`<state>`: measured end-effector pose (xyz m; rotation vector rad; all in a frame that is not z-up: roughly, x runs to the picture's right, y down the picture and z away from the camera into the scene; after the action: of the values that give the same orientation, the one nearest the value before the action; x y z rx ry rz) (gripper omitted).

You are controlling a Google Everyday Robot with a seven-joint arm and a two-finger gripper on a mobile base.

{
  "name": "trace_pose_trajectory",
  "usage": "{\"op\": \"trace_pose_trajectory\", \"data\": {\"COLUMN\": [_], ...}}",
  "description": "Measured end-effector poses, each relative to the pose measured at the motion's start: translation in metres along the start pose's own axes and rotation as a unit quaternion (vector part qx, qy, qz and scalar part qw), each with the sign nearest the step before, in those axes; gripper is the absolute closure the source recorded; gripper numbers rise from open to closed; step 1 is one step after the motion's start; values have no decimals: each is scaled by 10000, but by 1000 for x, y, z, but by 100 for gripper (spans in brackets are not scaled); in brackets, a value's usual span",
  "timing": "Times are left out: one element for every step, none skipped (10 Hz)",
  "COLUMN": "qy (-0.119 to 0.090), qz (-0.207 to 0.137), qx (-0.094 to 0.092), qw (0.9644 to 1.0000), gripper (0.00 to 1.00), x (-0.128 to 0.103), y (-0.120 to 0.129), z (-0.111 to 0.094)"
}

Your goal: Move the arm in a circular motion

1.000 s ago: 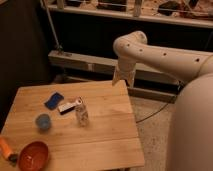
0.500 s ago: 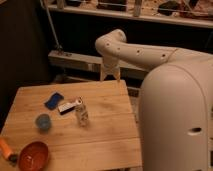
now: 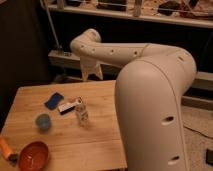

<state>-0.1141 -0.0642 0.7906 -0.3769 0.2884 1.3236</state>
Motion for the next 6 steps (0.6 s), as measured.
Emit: {"op": "trace_pose_trajectory", "data": {"qy": [-41,-74,-83,-90,-102,-119], "qz": [-207,-460,-645,-821,-1068,-1296], "qx": [-60,-156,-235,-293,-380,-452], "qw": [9998,9988,9976,9962,9935,9905], "gripper": [35,35,35,35,35,35], "x": [0,3,7,13,22,31], "y": [20,45,62,75,95,111], "z": [0,0,1,2,3,3]}}
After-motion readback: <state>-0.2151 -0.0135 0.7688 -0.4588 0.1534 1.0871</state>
